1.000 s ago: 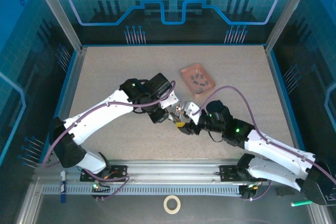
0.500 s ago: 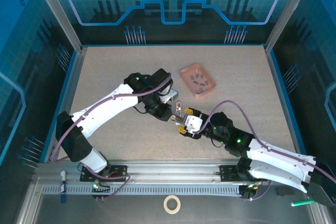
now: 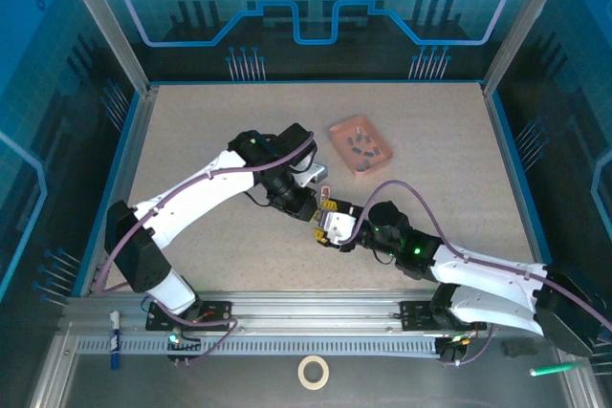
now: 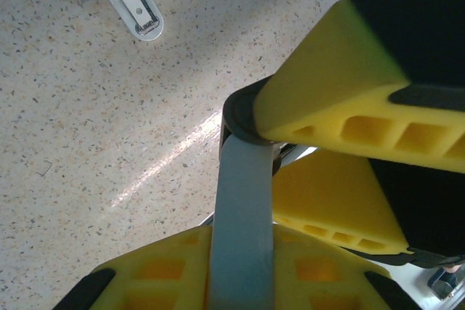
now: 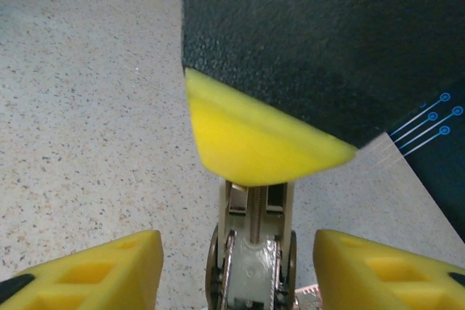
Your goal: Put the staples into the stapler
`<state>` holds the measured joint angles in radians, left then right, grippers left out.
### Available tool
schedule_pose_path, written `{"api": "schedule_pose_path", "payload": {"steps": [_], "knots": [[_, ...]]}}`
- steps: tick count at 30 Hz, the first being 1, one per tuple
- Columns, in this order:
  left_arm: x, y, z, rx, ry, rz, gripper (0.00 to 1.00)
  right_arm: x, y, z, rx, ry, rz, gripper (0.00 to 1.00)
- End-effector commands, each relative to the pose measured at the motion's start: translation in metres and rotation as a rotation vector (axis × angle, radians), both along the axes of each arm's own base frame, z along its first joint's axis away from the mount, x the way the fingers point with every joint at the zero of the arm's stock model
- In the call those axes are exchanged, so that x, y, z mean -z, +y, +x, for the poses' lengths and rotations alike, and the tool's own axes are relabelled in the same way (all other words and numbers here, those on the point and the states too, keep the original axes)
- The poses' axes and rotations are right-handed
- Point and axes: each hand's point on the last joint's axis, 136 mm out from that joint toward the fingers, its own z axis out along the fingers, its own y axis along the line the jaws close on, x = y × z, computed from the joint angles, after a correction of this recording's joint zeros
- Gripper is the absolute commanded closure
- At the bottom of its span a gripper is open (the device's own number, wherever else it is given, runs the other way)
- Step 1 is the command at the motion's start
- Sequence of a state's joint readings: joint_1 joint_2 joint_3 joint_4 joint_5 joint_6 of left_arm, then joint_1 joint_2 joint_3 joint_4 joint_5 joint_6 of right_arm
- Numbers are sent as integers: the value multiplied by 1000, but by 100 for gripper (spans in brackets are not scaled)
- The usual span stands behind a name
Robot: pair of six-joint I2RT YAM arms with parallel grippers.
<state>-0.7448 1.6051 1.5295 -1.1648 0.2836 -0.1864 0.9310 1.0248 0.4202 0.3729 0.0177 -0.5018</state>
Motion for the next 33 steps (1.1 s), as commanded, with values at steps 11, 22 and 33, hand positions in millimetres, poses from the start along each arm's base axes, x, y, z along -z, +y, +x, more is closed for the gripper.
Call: {"api": "schedule_pose_path", "payload": {"steps": [11, 22, 33], "knots": [[-11, -4, 0, -41, 35, -30, 81, -27, 20, 10, -11, -29, 98, 74], [-19, 23, 45, -202, -204, -60, 28, -2, -37, 53, 407, 247, 261, 86], [-14, 64, 97, -513, -556, -219, 11, 61, -109, 83, 996, 513, 470, 90]]}}
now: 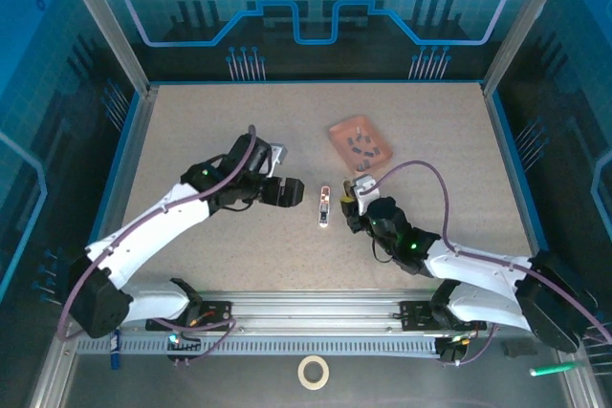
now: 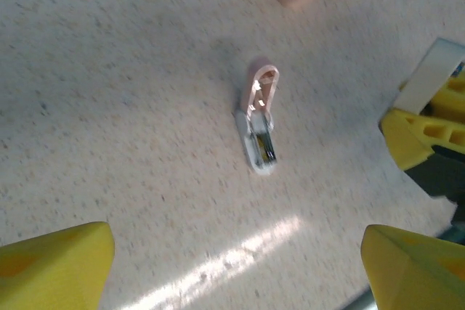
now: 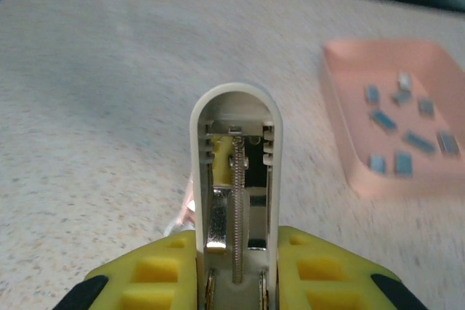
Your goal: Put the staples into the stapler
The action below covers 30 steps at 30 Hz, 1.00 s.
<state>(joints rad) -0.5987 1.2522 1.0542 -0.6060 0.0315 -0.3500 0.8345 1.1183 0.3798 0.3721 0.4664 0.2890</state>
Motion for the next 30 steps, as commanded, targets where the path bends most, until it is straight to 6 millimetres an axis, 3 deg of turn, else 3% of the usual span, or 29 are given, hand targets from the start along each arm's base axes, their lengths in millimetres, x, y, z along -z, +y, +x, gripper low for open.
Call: {"api": "schedule_pose_path", "payload": {"steps": [1, 7, 12, 30], "knots": [[-17, 4, 30, -119, -175, -82, 11, 22, -29, 11, 251, 77, 82, 90], [2, 15, 32, -143, -173, -52, 10, 52, -20, 22, 306, 144, 81, 90], [5, 19, 31, -148, -172, -44, 10, 66, -19, 28, 350, 171, 71, 90], [5, 17, 36, -142, -189, -48, 10, 82, -45, 48, 550, 179, 64, 88]]}}
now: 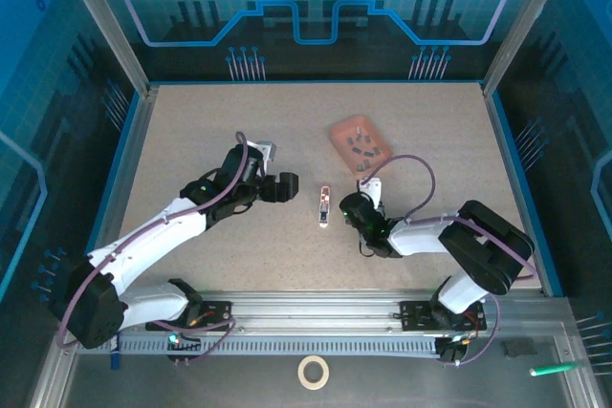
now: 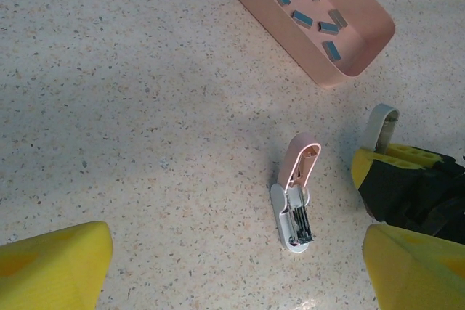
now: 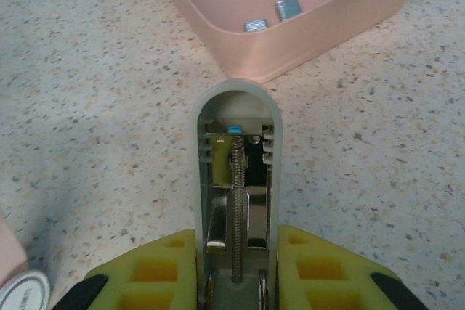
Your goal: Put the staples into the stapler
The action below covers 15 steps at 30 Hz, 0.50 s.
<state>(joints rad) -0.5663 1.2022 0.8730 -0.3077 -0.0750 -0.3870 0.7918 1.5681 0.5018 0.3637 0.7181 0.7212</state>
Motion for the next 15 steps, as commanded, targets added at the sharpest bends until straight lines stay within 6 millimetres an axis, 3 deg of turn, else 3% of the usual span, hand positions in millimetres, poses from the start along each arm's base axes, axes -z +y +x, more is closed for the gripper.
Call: {"api": "schedule_pose_path", "payload": {"steps": [1, 10, 15], "knots": [[-4, 3, 5, -13, -22, 3, 10, -5, -11, 10, 95, -34, 22, 88], [-2, 6, 7, -29, -11, 1, 10, 3, -14, 10, 96, 6, 23, 85], [1, 7, 7, -34, -3, 2, 10, 0, -13, 7, 80, 19, 32, 68]]}}
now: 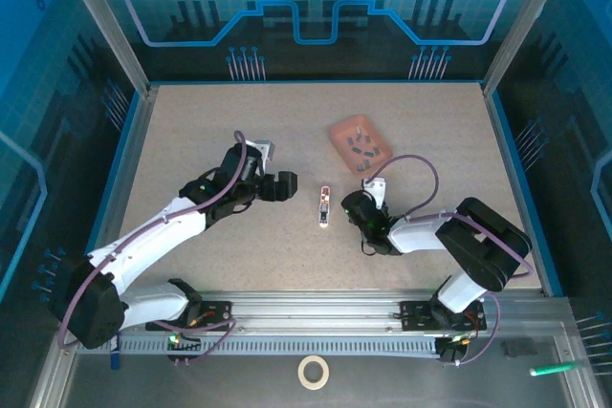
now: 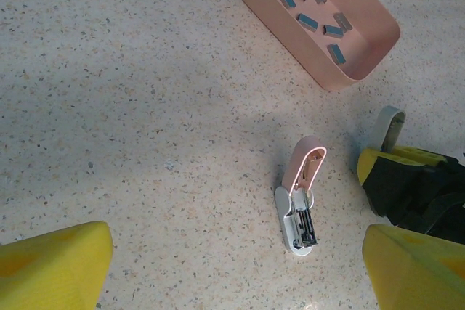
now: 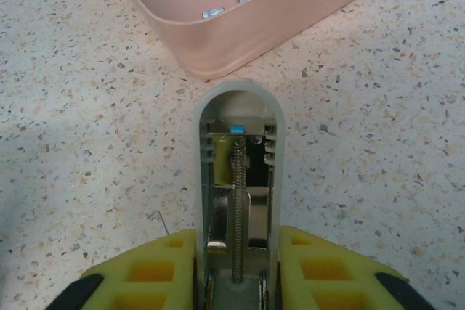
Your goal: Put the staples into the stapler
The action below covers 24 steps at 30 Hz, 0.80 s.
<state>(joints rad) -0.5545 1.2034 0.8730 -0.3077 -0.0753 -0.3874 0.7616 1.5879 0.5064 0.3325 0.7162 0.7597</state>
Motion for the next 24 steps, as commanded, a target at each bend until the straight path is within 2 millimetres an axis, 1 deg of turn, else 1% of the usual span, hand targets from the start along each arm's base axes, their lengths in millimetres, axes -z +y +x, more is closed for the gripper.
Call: {"api": "schedule_pose_path", "payload": {"steps": [1, 3, 4, 7, 9, 12, 15, 18, 20, 24], "knots": [[0, 4, 5, -22, -3, 2, 10, -11, 0, 4, 23, -12, 33, 64], [0, 4, 4, -21, 0, -1, 10, -16, 1, 2, 11, -11, 40, 57], [-1, 4, 4, -22, -1, -4, 10, -17, -1, -1, 5, 6, 24, 53], [-3, 5, 3, -27, 5, -11, 10, -34, -2, -5, -17, 6, 24, 46], [-6, 6, 2, -32, 9, -15, 10, -46, -4, -8, -34, 3, 22, 44], [-12, 10, 2, -39, -1, -15, 10, -62, -7, -15, -62, 9, 21, 44], [-17, 14, 3, -48, -4, -10, 10, -72, -10, -24, -88, 61, 53, 44], [-19, 19, 3, -56, 7, -2, 10, -69, -17, -35, -94, 162, 86, 44], [-20, 22, 1, -59, 16, -1, 10, -63, -23, -41, -88, 225, 94, 44], [-21, 24, -2, -63, 35, -24, 10, -54, -18, -45, -116, 305, 145, 42]]}}
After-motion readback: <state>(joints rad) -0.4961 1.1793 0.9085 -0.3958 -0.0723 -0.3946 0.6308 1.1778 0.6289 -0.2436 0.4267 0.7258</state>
